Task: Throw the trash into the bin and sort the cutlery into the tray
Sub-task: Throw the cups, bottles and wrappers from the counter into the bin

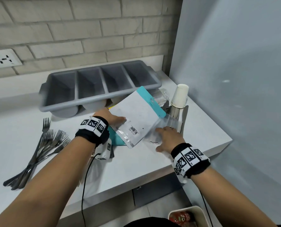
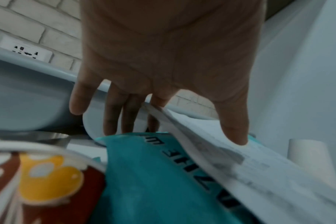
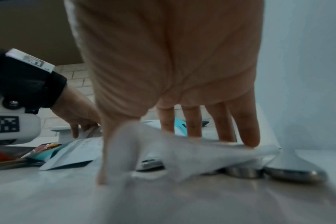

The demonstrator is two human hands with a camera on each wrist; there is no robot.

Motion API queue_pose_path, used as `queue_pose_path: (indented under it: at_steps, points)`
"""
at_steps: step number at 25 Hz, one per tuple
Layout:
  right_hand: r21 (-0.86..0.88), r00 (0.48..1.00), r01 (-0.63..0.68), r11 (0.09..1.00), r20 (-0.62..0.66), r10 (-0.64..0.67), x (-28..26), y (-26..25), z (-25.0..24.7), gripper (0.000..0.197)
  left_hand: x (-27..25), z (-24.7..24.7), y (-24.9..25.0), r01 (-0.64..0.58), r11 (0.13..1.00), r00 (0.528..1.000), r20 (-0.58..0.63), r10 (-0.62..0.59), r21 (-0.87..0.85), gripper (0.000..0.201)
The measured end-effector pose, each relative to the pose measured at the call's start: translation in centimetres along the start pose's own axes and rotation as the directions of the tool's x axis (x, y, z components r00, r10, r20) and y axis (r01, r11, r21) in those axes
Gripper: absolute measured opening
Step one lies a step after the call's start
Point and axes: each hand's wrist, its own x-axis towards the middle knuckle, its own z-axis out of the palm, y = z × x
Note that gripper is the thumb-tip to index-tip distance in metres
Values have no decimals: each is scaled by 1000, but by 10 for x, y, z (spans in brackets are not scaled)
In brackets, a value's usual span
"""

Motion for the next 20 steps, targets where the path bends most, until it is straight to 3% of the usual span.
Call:
queue_pose_path:
  at_steps: [3,6,8,11,14,20]
  points:
    - [5,999,-22,1000,-43,23,3,-1,3,63,10,-4,-4,-7,999,1000,2,7,44,82]
    - [1,994,-24,1000,-105,24,7,-3,6,33,14,-9,-5,-26,994,999,-41,31,109,66]
    - [75,993,-40,996,-112,48,7,-5,5,28,14,-13,-3,-69,993,995,-61,75,100,58]
    - [235,984,-74,969,-139,109,3,-9,1,26,17,-17,0,-140,990,990,-26,140,-8,59]
    - [299,967,-68,952,-214,136,-2,-13,-3,20,16,-24,6,-262,951,964,10,267,-163,45]
    - [392,892,2,920,-416,175,-20,-23,-9,16,4,-46,9,-374,776,901,1,435,-509,34]
